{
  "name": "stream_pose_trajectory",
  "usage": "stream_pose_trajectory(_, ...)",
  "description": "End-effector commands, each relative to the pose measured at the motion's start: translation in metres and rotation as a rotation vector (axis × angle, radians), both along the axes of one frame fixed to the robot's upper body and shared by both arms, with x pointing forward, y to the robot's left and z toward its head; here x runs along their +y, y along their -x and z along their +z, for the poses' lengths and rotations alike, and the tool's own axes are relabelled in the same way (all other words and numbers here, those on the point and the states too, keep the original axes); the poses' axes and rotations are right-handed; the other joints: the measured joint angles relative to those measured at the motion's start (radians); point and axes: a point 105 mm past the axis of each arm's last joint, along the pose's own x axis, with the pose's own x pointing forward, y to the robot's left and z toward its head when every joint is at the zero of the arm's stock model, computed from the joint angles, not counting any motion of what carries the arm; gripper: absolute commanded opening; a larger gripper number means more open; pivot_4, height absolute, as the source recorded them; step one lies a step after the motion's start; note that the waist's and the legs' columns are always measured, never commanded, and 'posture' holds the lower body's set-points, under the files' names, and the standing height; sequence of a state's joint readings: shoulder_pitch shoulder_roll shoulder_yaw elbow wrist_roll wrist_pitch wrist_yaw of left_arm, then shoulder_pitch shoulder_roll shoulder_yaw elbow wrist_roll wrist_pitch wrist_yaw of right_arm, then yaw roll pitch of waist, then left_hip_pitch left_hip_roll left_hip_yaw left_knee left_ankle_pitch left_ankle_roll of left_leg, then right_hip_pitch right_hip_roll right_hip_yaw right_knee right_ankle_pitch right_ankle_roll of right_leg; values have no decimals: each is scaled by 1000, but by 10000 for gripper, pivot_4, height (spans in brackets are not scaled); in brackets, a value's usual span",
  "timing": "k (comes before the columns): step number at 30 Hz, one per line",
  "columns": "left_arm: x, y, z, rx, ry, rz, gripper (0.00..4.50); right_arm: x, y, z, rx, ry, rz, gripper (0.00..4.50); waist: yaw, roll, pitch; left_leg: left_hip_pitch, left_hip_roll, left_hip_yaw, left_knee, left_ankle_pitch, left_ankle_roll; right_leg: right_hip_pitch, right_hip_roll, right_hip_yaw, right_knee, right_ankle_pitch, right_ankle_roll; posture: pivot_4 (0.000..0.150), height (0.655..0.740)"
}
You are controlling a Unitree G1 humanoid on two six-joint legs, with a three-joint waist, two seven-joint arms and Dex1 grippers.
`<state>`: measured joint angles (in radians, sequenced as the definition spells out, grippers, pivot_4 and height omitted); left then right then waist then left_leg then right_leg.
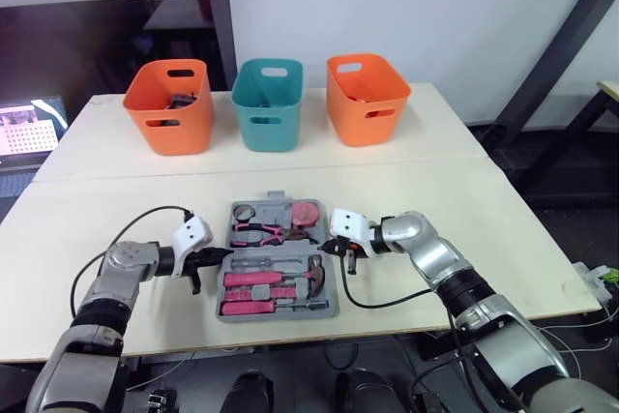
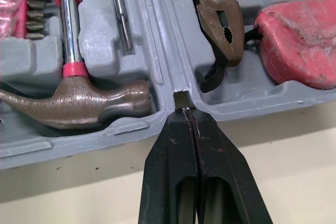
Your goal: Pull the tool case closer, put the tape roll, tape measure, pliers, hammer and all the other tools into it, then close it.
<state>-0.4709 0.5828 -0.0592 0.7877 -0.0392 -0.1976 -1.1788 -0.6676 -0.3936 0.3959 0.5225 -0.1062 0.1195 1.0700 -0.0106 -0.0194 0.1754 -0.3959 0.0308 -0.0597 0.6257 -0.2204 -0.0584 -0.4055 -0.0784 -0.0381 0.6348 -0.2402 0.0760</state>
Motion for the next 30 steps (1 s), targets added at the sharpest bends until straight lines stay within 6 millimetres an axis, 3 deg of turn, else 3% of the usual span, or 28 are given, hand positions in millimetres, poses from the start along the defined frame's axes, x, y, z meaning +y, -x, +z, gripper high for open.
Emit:
stream_pose_trajectory(1,-19,14,-6,35,35,-94,228,5,12,-9,60,-1,62,0,0,0,0,0,0,0,-1,0,0,0,0,0,0,0,0,1500,7400)
stream_pose_trajectory(12,-12,34,-14,94,30,-84,228,10,26,-13,94,-13,78,0,-2,3,-2,5,0,1,-11,0,0,0,0,1,-2,-1,2,1500,7400)
stream_pose_trajectory(23,1,38,-20,108,5,-28,228,20,44,-15,153,-48,69,0,-4,4,-3,5,0,1,-12,0,0,0,0,1,-3,-3,1,1500,7400)
stream_pose_trajectory(30,10,43,-20,127,7,-10,228,22,44,-17,157,-41,59,0,-11,5,-4,6,1,1,-12,0,0,0,1,1,-3,-4,0,1500,7400)
